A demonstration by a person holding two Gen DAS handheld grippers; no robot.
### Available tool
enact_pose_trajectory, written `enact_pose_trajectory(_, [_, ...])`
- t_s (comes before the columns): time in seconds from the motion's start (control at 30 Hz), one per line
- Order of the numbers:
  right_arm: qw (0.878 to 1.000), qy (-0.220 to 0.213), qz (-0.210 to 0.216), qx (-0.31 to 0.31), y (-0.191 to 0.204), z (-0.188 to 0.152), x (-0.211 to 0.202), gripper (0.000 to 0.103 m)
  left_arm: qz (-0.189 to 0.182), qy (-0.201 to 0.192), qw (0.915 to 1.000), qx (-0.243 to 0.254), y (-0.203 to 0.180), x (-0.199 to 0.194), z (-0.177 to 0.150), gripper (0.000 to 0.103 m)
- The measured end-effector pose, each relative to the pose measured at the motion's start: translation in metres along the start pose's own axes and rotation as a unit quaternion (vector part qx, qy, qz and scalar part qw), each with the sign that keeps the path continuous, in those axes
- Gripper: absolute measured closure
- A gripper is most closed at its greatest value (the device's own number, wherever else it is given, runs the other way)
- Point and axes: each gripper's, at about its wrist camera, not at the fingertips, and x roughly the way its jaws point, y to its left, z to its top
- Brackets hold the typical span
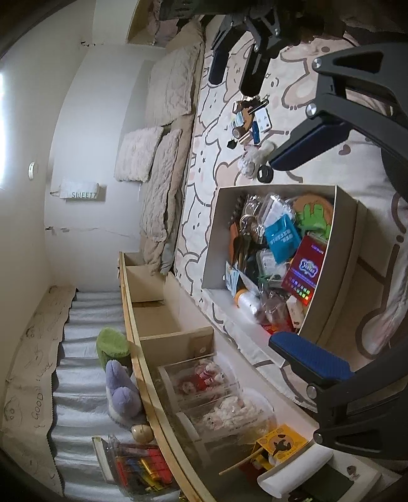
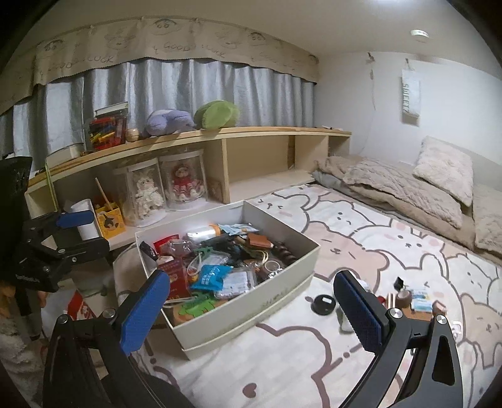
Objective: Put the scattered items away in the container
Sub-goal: 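Withdraw both open tools up and back from the white box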
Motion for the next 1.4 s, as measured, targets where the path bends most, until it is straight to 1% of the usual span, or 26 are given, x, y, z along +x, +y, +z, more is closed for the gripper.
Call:
enact_pose_trajectory(0.13, [1.000,0.003,-0.008,0.006,-0.005,-0.008,-0.008,0.000,-0.008,-0.005,1.0000,-0.003,-0.005,-0.005,0.000,0.000])
enact_pose_trajectory(0.23, [1.000,0.002,-0.010,0.010,-0.008,-0.013,-0.012,0.000,-0.009,-0.005,0.9999,0.005,-0.011,-0.007,-0.001,0.000])
enact_pose_trajectory(0.43, [1.000,0.001,-0.021,0.013,-0.012,-0.020,-0.018,0.000,-0.010,0.002,0.9997,0.022,-0.022,-0.006,-0.006,0.000])
enact_pose_trajectory(0.53, [1.000,0.002,-0.029,0.007,-0.012,-0.023,-0.020,0.000,-0.017,0.007,0.9996,0.023,-0.024,-0.004,-0.009,0.000])
enact_pose_trajectory(0.67, [1.000,0.005,-0.029,0.003,-0.012,-0.025,-0.021,0.000,-0.021,0.011,0.9994,0.024,-0.027,-0.003,-0.013,0.000])
enact_pose_trajectory(0.9, [0.999,0.011,-0.031,-0.003,-0.008,-0.030,-0.017,0.000,-0.018,0.015,0.9994,0.024,-0.028,-0.002,-0.017,0.000])
enact_pose_trajectory(1.4, [0.999,0.013,-0.033,-0.003,-0.007,-0.031,-0.018,0.000,-0.019,0.018,0.9993,0.026,-0.028,0.000,-0.019,0.000])
